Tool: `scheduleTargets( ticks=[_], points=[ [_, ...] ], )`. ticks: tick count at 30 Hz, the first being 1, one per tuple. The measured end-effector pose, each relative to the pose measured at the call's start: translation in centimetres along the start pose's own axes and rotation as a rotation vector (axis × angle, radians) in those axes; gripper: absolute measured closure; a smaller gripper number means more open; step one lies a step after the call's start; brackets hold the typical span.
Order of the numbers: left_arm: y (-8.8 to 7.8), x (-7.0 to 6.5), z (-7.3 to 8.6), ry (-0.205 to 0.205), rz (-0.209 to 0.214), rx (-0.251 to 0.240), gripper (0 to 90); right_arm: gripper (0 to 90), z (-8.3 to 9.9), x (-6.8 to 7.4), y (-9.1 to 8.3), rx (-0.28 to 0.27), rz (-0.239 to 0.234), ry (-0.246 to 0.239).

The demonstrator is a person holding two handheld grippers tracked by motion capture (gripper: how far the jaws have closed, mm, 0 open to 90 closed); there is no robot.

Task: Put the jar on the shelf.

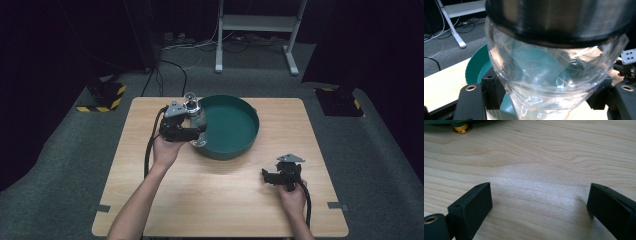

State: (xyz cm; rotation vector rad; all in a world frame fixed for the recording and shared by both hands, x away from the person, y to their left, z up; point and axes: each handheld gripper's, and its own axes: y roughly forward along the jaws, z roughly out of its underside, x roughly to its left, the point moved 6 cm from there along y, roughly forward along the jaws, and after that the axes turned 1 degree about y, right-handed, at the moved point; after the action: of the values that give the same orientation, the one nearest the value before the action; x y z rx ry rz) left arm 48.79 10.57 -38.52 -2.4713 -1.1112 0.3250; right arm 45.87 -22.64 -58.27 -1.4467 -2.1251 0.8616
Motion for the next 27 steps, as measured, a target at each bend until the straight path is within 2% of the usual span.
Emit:
scheduleTargets(
  ticks=[7, 12, 22, 27],
  points=[
    [1.4, 1.1, -0.7, -0.024, -0.026, 0.002, 31.1, 5.4, 0.0, 0.0, 0.0, 0.0, 0.0, 0.0],
    [2.4, 1.6, -1.0, -0.024, -0.054, 0.009, 31.1, 5.5, 0.0, 0.0, 0.0, 0.0, 0.0, -0.001],
    [4.6, 2.7, -1.3, -0.058, -0.084, 0.015, 31.1, 5.4, 0.0, 0.0, 0.0, 0.0, 0.0, -0.001],
    [6.0, 3.2, -1.1, -0.077, -0.098, 0.037, 31.1, 5.4, 0.0, 0.0, 0.0, 0.0, 0.0, -0.001]
  ],
)
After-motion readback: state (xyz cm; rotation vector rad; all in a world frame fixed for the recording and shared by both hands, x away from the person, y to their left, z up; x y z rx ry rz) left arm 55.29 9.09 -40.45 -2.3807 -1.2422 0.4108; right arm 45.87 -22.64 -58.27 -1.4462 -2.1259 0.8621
